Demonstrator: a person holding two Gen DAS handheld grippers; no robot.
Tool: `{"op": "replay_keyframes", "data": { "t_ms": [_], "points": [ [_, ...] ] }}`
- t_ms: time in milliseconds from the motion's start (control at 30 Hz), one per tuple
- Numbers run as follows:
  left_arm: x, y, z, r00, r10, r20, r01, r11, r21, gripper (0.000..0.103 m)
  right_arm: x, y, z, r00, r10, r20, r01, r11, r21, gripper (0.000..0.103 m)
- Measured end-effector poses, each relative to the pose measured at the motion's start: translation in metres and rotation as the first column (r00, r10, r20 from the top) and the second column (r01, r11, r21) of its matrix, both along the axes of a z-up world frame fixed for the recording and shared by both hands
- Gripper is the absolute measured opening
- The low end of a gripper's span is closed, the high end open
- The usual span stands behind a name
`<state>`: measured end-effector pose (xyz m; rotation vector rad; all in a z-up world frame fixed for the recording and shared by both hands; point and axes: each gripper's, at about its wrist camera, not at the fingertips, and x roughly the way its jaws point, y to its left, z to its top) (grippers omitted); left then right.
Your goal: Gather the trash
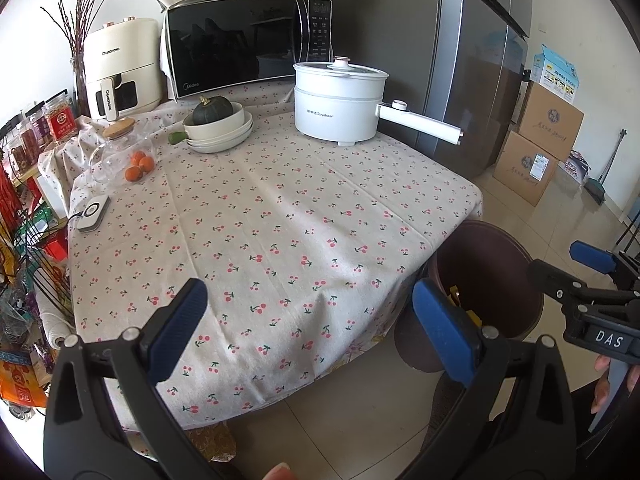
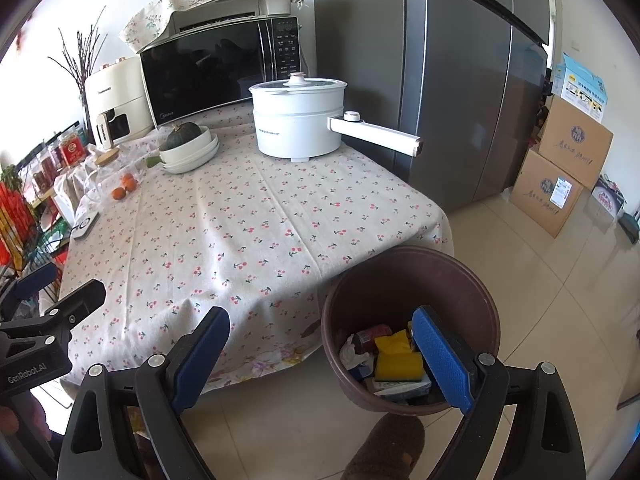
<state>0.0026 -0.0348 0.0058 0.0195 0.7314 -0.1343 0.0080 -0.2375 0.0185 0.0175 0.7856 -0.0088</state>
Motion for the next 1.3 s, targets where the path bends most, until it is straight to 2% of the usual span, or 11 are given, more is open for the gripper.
{"op": "replay_keyframes", "data": {
  "t_ms": [900,1300],
  "points": [
    [-0.0006,-0.0015,-0.0032,1.000,0.000,-0.016,0.000,1.000,-0.005,0.102,0.0003,-0.0011,-0.0015,1.000,0.003,-0.002,-0.003,1.000,-0.003,0.094],
    [-0.0051,-0.0072,-0.0004,1.000,-0.009,0.002,0.009,1.000,0.013,0.102,0.0002,-0.0023,-0.0021,1.000,0.004,-0.001,-0.004,1.000,-0.005,0.095]
  ]
}}
